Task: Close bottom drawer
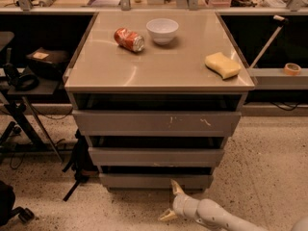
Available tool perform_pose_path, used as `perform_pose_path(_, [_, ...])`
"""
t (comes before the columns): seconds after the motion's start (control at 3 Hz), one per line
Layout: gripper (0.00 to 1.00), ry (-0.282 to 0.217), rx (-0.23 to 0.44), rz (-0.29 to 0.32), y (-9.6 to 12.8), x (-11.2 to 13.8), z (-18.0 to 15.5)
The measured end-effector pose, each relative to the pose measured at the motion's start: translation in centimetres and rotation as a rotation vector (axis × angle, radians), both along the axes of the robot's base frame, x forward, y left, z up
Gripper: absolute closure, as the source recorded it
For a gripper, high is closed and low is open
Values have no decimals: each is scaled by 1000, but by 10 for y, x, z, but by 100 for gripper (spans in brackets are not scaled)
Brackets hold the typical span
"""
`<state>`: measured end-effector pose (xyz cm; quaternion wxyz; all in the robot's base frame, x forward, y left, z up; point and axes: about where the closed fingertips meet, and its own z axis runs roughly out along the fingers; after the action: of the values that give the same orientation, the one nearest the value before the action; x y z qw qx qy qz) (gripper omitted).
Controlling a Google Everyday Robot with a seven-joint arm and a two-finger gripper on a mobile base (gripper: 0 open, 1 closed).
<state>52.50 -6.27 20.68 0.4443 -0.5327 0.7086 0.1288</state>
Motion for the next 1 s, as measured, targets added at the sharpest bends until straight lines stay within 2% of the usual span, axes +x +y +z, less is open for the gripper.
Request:
perform_pose_path(0.33, [0,0,0,0,0,0,0])
perform_pose_path(0.67, [0,37,2,-33,-12,10,-24])
perform_pose_path(1.0, [0,48,-3,-59,-23,36,-36])
